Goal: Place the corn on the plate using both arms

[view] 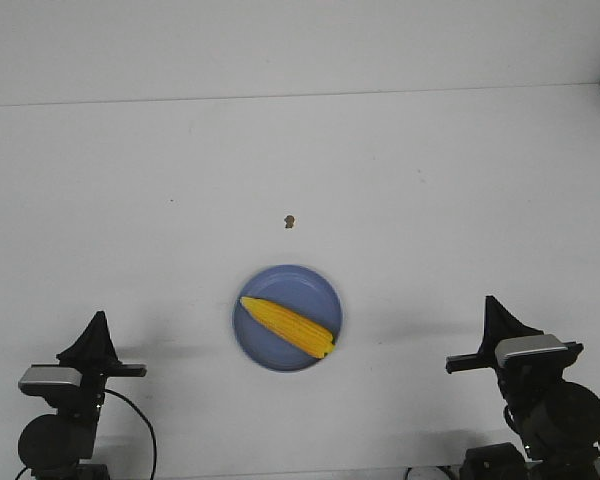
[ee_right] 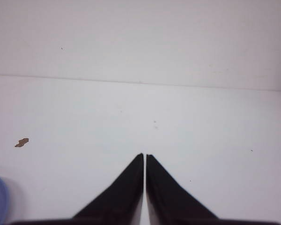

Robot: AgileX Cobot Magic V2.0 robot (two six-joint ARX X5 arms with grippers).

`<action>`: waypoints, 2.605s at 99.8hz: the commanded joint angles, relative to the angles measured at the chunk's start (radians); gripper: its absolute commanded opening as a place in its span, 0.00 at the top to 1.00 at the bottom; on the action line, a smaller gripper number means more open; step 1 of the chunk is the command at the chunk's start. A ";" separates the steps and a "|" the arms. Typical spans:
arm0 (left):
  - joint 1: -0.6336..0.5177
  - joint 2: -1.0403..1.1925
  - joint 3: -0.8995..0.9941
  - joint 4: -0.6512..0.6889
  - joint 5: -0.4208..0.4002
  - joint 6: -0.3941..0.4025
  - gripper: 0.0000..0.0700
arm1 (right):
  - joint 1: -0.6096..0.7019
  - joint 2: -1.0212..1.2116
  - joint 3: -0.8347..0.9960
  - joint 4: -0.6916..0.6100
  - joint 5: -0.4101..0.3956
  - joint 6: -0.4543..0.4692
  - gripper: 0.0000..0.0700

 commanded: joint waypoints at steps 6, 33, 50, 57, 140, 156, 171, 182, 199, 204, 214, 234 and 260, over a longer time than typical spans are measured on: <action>0.000 -0.001 -0.019 0.013 0.003 -0.010 0.98 | -0.001 -0.003 0.001 0.010 0.002 0.010 0.98; 0.000 -0.001 -0.019 0.013 0.003 -0.010 0.98 | -0.001 -0.003 0.001 0.010 0.002 0.010 0.98; 0.000 -0.001 -0.019 0.013 0.003 -0.010 0.98 | -0.001 -0.003 0.001 0.010 0.002 0.010 0.98; 0.000 -0.001 -0.019 0.013 0.003 -0.010 0.98 | -0.001 -0.003 0.001 0.010 0.002 0.010 0.98; 0.000 -0.001 -0.019 0.014 0.003 -0.010 0.98 | -0.012 -0.206 -0.378 0.425 0.061 -0.037 0.98; 0.000 -0.001 -0.019 0.013 0.005 -0.010 0.98 | -0.023 -0.206 -0.431 0.478 0.077 -0.037 0.98; 0.000 -0.001 -0.019 0.013 0.005 -0.010 0.98 | -0.025 -0.206 -0.481 0.551 0.077 -0.035 0.98; 0.000 -0.001 -0.019 0.014 0.005 -0.010 0.98 | -0.028 -0.206 -0.512 0.595 0.078 -0.035 0.98; 0.000 -0.001 -0.019 0.014 0.005 -0.010 0.98 | -0.052 -0.206 -0.543 0.624 0.077 -0.009 0.98; 0.000 -0.001 -0.019 0.013 0.005 -0.010 0.98 | -0.059 -0.206 -0.543 0.622 0.077 -0.007 0.98; 0.000 -0.001 -0.019 0.014 0.005 -0.010 0.98 | -0.071 -0.206 -0.542 0.632 0.076 -0.007 0.98; 0.000 -0.001 -0.019 0.013 0.005 -0.010 0.98 | -0.075 -0.206 -0.543 0.641 0.074 -0.008 0.98; 0.000 -0.001 -0.019 0.013 0.005 -0.010 0.98 | -0.075 -0.206 -0.542 0.642 0.077 -0.009 0.98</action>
